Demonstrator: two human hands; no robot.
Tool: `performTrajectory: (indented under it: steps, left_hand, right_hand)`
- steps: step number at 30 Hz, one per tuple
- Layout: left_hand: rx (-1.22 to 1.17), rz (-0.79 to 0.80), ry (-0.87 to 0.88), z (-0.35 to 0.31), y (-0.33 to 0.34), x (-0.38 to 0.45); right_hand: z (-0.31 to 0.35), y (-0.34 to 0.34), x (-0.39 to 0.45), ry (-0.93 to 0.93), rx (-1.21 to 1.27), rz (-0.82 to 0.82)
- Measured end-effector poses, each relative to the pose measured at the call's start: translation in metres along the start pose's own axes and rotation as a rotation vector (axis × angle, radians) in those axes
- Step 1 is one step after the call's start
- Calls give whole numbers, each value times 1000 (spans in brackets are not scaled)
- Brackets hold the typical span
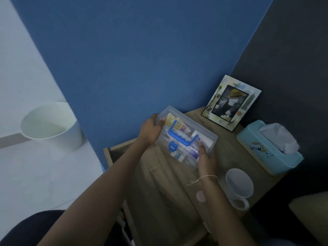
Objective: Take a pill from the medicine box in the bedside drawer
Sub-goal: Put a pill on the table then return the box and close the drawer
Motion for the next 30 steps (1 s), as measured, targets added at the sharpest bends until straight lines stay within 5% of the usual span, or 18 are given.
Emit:
performTrajectory:
  steps: [13, 30]
  left_hand:
    - [89, -68, -73, 47, -99, -107]
    - [541, 335, -146, 130, -22, -71]
  right_hand:
    - [-24, 22, -135, 12, 22, 245]
    - [-146, 24, -150, 293, -203, 139]
Point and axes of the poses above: each hand's wrist, its own x-axis towards the middle knuckle, its own y-axis out of the palm, z = x × y, the point moved 9 cm from there along x, towards the middle knuckle, and after that the axes turned 5 degrees about -y, right-handed, at the moved point
